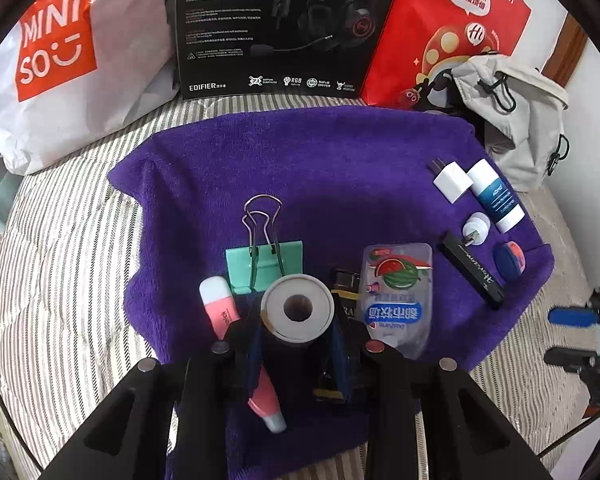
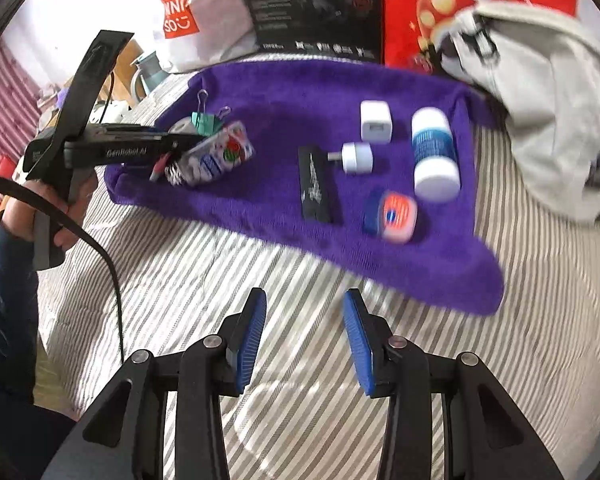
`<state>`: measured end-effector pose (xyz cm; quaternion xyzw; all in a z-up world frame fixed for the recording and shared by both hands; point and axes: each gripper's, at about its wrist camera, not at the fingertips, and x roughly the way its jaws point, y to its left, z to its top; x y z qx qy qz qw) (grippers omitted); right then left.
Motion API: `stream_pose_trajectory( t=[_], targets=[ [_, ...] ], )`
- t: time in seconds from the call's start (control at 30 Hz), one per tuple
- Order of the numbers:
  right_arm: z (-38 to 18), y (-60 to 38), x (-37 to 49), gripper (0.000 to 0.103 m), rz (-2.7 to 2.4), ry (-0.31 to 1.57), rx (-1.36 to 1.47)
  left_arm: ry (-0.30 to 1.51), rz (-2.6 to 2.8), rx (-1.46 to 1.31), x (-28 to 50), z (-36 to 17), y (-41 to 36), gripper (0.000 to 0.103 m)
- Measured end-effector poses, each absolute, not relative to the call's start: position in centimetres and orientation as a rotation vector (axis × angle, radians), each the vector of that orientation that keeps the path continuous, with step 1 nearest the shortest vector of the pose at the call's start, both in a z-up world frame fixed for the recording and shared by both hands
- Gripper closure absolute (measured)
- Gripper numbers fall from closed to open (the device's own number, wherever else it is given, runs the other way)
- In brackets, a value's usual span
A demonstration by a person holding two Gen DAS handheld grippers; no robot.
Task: Organize rigid objects
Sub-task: 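Place the tape roll on the towel with the left tool while the right tool places the Horizon tube there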
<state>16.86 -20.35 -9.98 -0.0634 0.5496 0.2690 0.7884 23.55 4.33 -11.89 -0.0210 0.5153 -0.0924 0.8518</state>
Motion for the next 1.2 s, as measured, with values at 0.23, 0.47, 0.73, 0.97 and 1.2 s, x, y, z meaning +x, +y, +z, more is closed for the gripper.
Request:
stream_pose_trajectory(
  t=[0.23,0.47,0.73,0.97,1.2],
  targets=[
    [-10.3,-21.3,15.5,0.063,0.586,1.205,-0.046,1.085,-0.206,-0.044,23.8,-12.0,4.5,0.075],
    [-10.3,-21.9,15.5,0.063,0.581,1.214,-0.029,1.099,-0.193,-0.024,23.8,-12.4,4.6,0.076],
    [-10.9,-21.7,15.2,0.063,0.586,1.238,-0.029,1.094,-0.18,0.021,23.9,-12.5,4.0,0.075],
    [-10.8,-21.9,14.7,0.063,0.583,1.234,-0.026,1.12,-0.163,0.048,23.6,-12.4,3.9,0.071],
    [-10.0,-23.0,14.0,0.06,0.527,1.208,-0.002,1.115,-0.177,-0.006,21.9,-10.9,4.6,0.054]
  ],
)
